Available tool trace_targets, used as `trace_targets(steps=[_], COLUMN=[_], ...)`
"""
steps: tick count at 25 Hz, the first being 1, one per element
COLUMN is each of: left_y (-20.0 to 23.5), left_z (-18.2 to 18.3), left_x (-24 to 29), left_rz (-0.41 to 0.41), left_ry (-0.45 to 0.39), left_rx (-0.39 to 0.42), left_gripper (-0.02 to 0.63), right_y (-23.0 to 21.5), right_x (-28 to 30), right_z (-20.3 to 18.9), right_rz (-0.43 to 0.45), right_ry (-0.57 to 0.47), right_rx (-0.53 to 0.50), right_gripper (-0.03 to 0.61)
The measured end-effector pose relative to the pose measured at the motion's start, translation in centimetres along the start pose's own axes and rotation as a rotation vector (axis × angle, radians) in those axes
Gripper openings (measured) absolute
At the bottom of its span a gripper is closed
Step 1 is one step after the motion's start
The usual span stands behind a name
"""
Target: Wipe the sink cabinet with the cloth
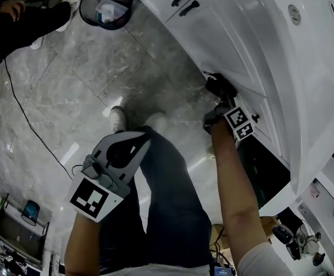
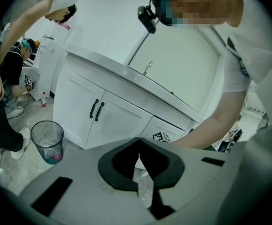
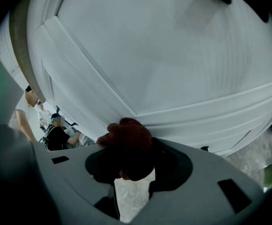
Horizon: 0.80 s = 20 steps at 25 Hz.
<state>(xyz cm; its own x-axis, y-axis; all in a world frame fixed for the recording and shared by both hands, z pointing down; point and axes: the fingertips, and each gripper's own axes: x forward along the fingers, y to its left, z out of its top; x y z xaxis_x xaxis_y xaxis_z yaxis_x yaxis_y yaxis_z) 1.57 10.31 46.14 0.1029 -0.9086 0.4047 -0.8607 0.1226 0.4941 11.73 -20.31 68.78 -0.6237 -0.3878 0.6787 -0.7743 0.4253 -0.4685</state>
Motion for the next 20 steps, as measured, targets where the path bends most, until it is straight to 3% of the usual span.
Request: trace_targets(steps=[7,13,20], left_y=[1.1,1.3,-0.5], left_z=[-0.5,-1.9,-3.8], left_x=[-3.0,-4.2,-1.5], left_rz=[-0.066,-0.103,-0.083], left_ry=[-0.001,0.006,0.043], left_rx=[0.065,0.043,-0.007], left_gripper=[0.012,0.012,0.012], right_y=[-0.6,-0.3,-0.2], right_x=[-0.2,-0.3,-0.2], right_z=[0.2,0.3,0.0], right_rz=[-0.058,-0.048,0.010], right_ry=[-0.003,-0.026,-0.013], right_rx=[0.029,0.037,0.038], right_gripper=[0.161,0.161,0.161])
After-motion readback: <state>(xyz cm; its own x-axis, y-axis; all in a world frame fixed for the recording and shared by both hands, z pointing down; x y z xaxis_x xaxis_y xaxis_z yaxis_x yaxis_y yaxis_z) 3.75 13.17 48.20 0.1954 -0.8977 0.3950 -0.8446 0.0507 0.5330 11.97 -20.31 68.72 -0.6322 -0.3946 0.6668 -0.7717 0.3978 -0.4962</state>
